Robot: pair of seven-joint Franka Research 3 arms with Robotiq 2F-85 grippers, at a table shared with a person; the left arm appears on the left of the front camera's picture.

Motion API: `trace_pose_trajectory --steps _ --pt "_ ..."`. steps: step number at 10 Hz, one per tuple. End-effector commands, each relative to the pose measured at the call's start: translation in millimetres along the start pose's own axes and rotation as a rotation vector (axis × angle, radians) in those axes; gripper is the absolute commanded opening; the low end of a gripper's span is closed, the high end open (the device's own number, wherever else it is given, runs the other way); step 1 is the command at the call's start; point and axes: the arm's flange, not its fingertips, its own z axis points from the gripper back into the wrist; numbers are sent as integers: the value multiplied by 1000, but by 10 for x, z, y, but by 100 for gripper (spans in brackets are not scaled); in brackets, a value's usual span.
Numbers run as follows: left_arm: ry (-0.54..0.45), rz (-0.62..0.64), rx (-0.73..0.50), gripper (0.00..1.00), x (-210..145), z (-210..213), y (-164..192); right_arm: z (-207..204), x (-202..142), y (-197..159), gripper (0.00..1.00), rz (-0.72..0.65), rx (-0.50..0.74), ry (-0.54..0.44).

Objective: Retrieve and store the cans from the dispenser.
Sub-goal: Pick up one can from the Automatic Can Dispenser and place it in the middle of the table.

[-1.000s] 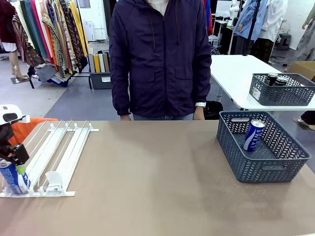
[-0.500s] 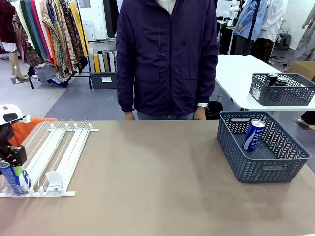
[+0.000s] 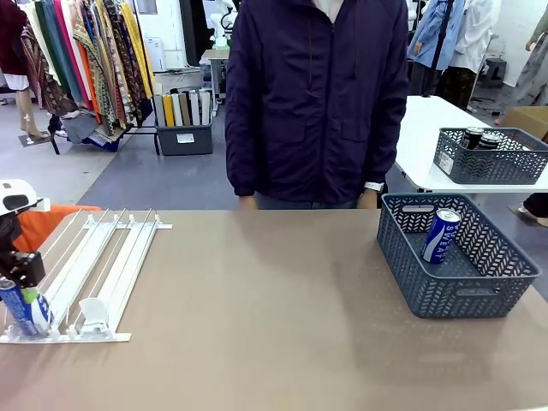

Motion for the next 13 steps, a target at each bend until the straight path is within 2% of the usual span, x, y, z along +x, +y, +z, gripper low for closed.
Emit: trace_pose_trajectory --steps 1,3,4,6,7,9,10,13 --pt "-57 35 51 0 -401 138 -24 6 -4 15 100 16 3 9" --pt "-128 100 110 0 -489 839 11 6 -4 15 100 16 3 9" --pt "-193 100 133 0 -564 1231 -18 6 -4 15 100 16 3 9" --pt "-273 30 58 0 -749 1955 -132 6 -4 15 100 16 3 9" --pt "-306 5 15 0 -764 2166 -157 6 -4 15 100 16 3 9" --pt "-314 96 -40 0 -723 2260 -143 6 -4 15 100 16 3 9" --pt "-317 39 38 0 -898 2277 -203 6 -4 15 100 16 3 9" --pt "-317 39 38 0 -898 2277 -203 6 -4 15 100 16 3 9"
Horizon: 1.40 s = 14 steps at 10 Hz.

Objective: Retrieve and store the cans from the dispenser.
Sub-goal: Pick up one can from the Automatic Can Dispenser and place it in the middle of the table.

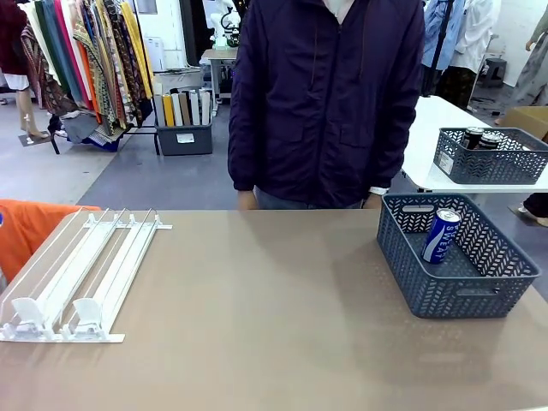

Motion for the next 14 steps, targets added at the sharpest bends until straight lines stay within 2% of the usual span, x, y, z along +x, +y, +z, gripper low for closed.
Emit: trace_pose_trajectory --steps 1,2,3,4,5,7,8,10,12,14 --pt "-12 -11 19 0 -39 34 16 7 -4 16 100 16 3 8" --pt "0 0 0 0 0 0 0 7 -4 16 100 16 3 8" --pt "21 10 -2 0 154 -43 -254 7 -4 16 100 16 3 8" --pt "-16 -82 -93 0 423 -80 -657 7 -4 16 100 16 3 8" --pt "-4 -180 -116 0 707 -178 -1149 7 -4 16 100 16 3 8" --pt "33 -395 -195 0 1178 -642 -2241 7 -4 16 100 16 3 8" --pt "73 -482 -252 0 1308 -904 -2760 7 -4 16 100 16 3 8" --pt "108 -607 -225 0 1369 -1509 -3831 7 -4 16 100 16 3 8" --pt "222 -649 -204 0 1391 -2095 -4307 7 -4 16 100 16 3 8" --pt "235 -631 -166 0 1344 -2351 -4418 7 -4 16 100 16 3 8"
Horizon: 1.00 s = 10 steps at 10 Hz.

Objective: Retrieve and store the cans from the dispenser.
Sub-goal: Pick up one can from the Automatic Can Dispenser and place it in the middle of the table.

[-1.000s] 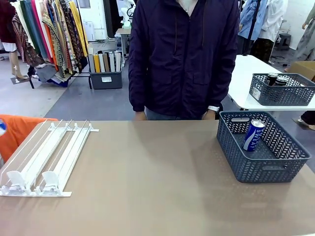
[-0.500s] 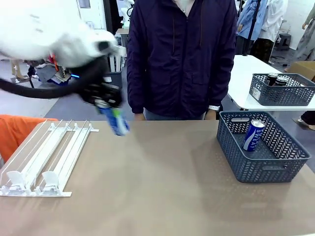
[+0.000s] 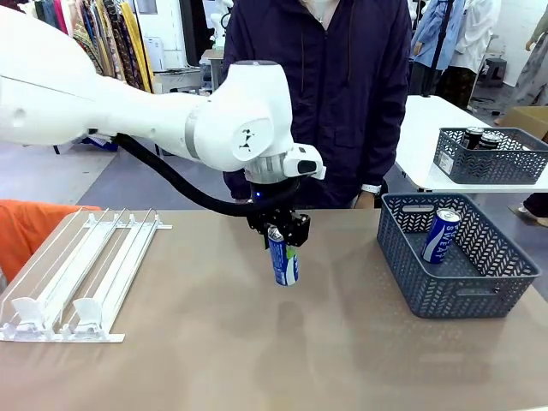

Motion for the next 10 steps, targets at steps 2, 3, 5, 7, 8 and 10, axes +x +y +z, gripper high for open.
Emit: trace_pose_trajectory --steps 2,3,5,7,8,10 --pt "29 34 79 0 43 -52 -52 8 -3 15 100 16 3 8" --pt "46 30 94 0 36 -85 -75 8 -3 15 100 16 3 8" --pt "67 24 59 0 56 -137 -48 8 -3 15 100 16 3 8" --pt "87 10 53 0 48 -181 -48 8 -3 15 100 16 3 8" --pt "87 12 41 0 65 -190 -18 8 -3 15 100 16 3 8" --pt "84 10 33 0 56 -191 -4 8 -3 15 100 16 3 8"
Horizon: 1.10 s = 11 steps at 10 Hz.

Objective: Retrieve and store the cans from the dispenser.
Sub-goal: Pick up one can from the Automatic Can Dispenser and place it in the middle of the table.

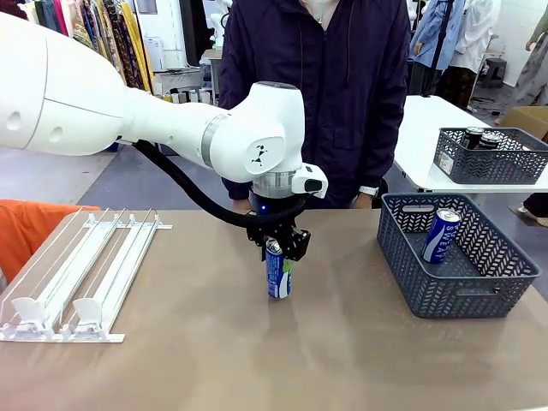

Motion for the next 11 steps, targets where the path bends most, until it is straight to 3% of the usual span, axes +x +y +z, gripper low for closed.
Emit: trace_pose_trajectory --steps 1,2,6,8,11 --pt "-2 -11 -20 51 11 79 39 8 -3 15 100 16 3 8" --pt "0 -20 -15 100 10 74 29 8 -3 15 100 16 3 8" --pt "-2 -17 -13 100 10 71 28 8 -3 15 100 16 3 8" --pt "-48 -7 -5 100 -39 204 33 8 -3 15 100 16 3 8" --pt "-326 -21 -55 100 -711 1293 71 8 -3 15 100 16 3 8"
